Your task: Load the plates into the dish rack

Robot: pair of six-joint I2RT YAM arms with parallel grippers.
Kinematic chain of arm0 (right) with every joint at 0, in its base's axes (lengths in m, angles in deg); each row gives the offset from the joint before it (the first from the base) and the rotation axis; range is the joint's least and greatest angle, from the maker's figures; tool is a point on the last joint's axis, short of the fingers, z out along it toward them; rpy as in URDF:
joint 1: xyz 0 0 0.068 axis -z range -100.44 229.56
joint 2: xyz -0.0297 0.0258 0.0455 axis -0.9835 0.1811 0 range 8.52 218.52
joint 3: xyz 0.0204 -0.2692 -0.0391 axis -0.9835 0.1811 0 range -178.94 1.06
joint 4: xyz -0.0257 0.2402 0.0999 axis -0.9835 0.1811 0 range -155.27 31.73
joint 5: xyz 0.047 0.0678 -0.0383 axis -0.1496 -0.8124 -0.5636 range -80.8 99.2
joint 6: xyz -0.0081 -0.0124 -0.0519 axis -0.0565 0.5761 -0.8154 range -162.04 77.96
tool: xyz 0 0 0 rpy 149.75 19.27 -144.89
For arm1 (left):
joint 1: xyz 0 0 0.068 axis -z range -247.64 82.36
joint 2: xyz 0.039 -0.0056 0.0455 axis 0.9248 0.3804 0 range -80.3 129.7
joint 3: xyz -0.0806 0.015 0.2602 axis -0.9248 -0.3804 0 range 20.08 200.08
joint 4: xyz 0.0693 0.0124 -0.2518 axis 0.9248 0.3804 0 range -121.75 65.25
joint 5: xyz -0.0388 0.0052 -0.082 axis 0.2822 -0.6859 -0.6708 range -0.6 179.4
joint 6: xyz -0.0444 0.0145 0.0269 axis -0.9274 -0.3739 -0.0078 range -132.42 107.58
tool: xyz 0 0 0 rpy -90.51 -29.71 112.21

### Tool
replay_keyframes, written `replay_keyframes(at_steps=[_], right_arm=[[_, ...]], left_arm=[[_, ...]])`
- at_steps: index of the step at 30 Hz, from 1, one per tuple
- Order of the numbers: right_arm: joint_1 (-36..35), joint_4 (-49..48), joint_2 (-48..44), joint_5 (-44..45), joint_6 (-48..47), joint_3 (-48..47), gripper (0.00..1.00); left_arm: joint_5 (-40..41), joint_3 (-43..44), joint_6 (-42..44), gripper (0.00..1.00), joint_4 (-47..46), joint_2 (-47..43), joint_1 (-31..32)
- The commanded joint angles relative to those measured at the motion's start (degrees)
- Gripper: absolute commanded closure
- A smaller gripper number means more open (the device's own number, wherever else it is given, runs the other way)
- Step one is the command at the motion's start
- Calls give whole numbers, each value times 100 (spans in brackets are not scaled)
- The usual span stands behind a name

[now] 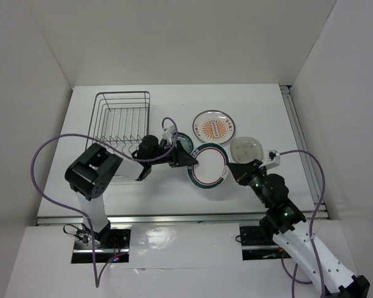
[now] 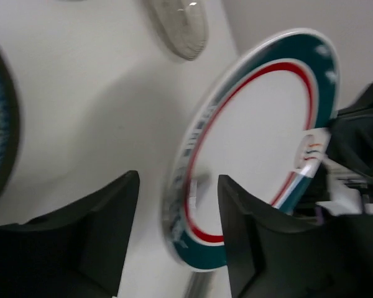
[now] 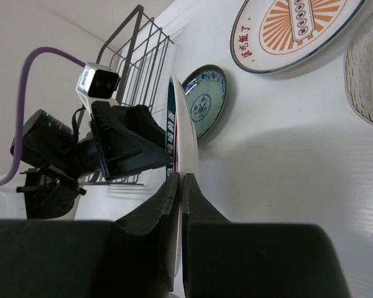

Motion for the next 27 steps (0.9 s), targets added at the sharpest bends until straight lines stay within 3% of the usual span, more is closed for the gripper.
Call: replay_keyframes(at_steps=[1,2,4,5,13,15,17,18,19,24,26,27], right_arm=[[23,-163,-135,-29,-24,-324,100],[23,-162,-135,-29,-24,-324,100],[23,-162,-187,-29,-24,-324,100],[23,-110,-188,-29,-24,-324,100],[23,-354,-30,-151,-77,-324,100],[23,-294,-30,-100,-77,-324,81],[23,-294,-30,-38,-77,-376,34],[23,-233,23,-38,-77,-429,15],[23,-232,23,-38,-155,-429,3],[23,-31,312,24,-392,-649,0],[23,31,566,24,-489,-868,0],[23,101,664,24,-629,-1008,0]], left_arm=[[-695,-46,-776,38,-1792,246,-7],[-825,-46,-777,64,-1845,246,-7],[-827,6,-777,97,-1646,141,-7],[-827,7,-586,100,-1400,53,-7],[-774,296,40,100,-343,-572,-7],[-774,350,40,100,-255,-641,-7],[-827,420,40,100,-89,-704,-7],[-827,490,40,100,-88,-799,-7],[-879,490,40,100,-27,-905,-7],[-880,945,521,100,779,-1511,-7],[-416,1619,1135,100,2497,-2027,-7],[543,1928,1826,100,3244,-2213,80]])
